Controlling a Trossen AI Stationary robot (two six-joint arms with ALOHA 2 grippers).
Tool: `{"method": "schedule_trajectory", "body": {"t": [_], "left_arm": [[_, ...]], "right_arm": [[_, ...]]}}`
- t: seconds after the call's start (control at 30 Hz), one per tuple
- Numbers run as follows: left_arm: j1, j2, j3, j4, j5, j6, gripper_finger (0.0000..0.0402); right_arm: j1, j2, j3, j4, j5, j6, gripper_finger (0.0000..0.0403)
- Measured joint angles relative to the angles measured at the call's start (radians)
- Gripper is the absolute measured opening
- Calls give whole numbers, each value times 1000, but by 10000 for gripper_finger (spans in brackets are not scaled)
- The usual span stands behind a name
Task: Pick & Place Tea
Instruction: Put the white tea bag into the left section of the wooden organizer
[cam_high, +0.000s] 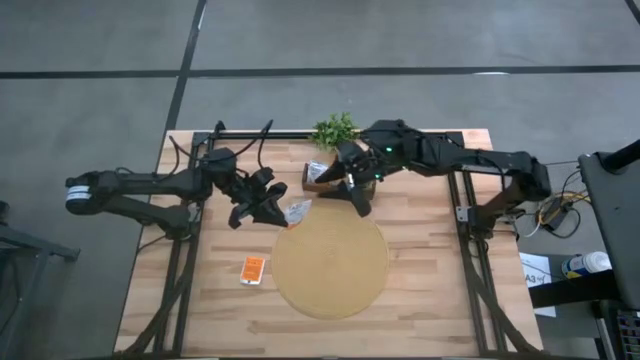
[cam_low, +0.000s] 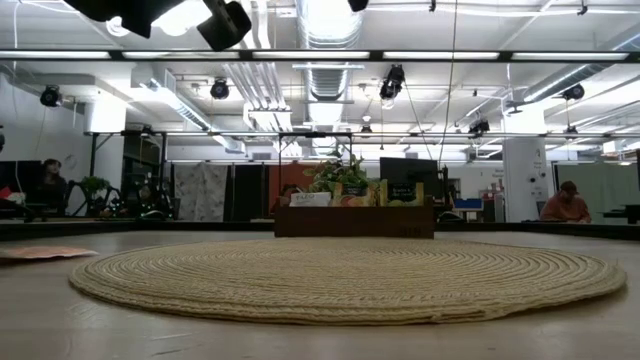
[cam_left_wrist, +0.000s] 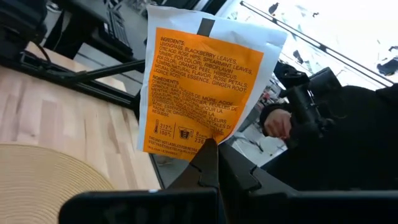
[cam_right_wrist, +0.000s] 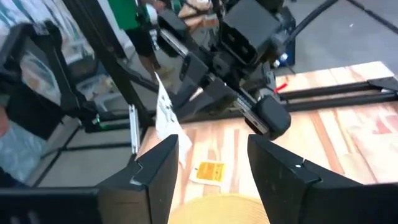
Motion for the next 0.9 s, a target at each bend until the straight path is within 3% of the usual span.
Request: {"method": "schedule_trajectory", "body": {"t": [0.37,0.9], "left_arm": [[0,0,24,20,35,32,0],[21,0,26,52,35,53,0]], "right_arm": [[-2,130,122,-72,-152,-39,187],[-1,136,133,-1,-204,-25,147]]}}
